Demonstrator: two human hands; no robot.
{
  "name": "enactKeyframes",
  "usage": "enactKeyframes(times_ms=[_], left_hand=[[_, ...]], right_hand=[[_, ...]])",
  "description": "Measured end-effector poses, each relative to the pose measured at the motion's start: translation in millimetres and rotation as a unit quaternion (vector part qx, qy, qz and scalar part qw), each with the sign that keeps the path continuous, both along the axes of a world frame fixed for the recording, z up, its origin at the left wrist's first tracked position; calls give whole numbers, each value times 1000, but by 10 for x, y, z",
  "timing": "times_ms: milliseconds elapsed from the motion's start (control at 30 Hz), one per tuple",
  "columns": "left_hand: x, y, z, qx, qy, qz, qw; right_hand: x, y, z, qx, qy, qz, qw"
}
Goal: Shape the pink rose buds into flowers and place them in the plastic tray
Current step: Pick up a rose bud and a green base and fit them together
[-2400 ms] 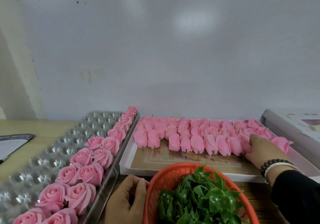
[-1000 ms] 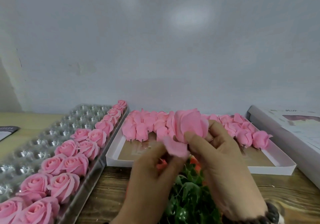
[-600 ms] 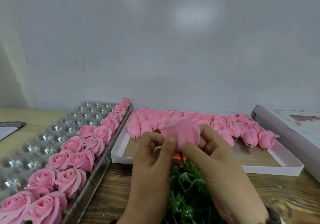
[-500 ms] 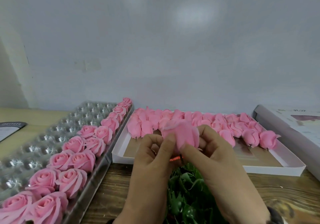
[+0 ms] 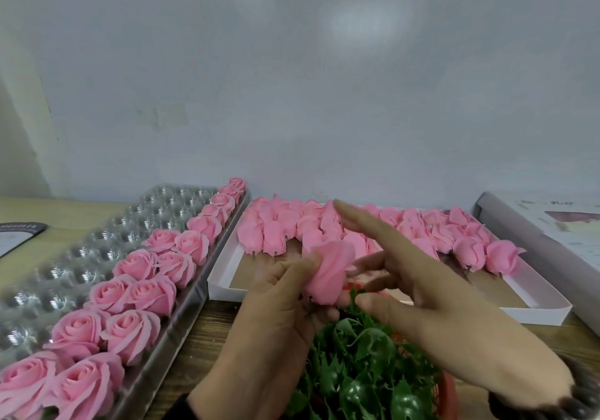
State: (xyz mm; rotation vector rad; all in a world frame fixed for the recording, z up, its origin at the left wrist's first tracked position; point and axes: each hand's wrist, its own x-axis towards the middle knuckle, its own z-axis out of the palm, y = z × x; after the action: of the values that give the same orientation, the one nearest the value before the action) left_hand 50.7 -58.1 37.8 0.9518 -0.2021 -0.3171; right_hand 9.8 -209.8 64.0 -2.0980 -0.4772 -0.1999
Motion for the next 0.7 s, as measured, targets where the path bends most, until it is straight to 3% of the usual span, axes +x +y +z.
enactKeyframes(times_ms=[100, 500, 600, 700], left_hand=[[-3, 0, -27, 18, 2, -8, 1000], [-1, 15, -45, 32, -32, -117, 992], [31, 44, -42, 88, -86, -149, 981], [84, 107, -66, 211, -169, -145, 952]], right_hand=[[26, -19, -9, -55, -37, 3, 998], [46, -59, -12, 50, 8, 7, 999], [39, -57, -1, 80, -6, 1, 997], [28, -53, 29, 63, -19, -35, 997]])
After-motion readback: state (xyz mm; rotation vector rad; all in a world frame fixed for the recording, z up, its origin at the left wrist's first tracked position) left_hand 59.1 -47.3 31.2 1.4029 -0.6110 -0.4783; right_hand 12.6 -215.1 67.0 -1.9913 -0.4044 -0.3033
